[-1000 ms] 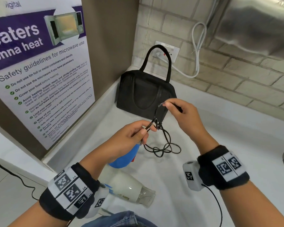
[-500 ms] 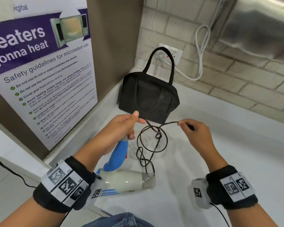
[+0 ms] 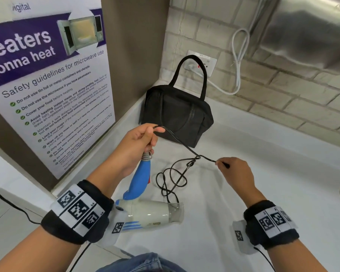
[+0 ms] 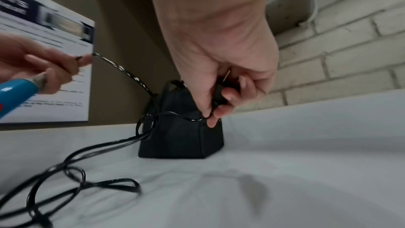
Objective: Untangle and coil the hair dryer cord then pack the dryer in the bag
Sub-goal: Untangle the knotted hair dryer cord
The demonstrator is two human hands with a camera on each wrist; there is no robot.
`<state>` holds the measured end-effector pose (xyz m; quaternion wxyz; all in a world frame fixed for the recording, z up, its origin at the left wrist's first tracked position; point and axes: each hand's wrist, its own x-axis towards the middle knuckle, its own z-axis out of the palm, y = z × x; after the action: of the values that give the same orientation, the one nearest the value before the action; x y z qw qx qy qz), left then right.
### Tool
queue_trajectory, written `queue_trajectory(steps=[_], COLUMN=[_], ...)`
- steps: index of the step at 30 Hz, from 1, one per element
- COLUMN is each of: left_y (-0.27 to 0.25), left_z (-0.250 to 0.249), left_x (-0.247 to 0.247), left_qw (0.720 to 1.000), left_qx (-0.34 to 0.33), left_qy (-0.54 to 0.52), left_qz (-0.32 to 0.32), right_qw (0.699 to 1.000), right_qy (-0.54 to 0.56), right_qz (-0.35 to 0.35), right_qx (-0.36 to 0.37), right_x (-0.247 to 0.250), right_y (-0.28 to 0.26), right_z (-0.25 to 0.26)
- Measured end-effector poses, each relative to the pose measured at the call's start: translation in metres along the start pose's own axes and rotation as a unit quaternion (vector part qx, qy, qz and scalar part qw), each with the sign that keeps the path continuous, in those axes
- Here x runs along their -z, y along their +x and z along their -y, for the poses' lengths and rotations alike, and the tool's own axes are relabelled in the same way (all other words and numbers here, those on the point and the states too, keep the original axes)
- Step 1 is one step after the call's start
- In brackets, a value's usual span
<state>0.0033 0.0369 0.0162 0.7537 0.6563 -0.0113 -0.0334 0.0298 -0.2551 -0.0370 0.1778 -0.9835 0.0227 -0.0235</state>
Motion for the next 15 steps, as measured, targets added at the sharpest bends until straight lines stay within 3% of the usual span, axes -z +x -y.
queue_trajectory(steps=[6, 10, 15], left_y=[0.006, 0.011, 0.022], left_z=[0.006, 0.009, 0.017], left_x=[0.004, 0.006, 0.016], left_qw=[0.999, 0.992, 0.973], left_qx=[0.015, 0.045, 0.107], left_qy=[-0.011, -0.075, -0.121], left_qz=[-0.034, -0.088, -0.163], right_qw=[0.995, 0.983, 0.962], right_qy=[-0.043, -0.047, 0.153], right_qz=[0.037, 0.088, 0.121], right_qx=[-0.084, -0.155, -0.192], right_x=[-0.008, -0.011, -0.008], right_y=[0.001, 0.003, 0.004], right_z=[-0.022, -0.032, -0.031])
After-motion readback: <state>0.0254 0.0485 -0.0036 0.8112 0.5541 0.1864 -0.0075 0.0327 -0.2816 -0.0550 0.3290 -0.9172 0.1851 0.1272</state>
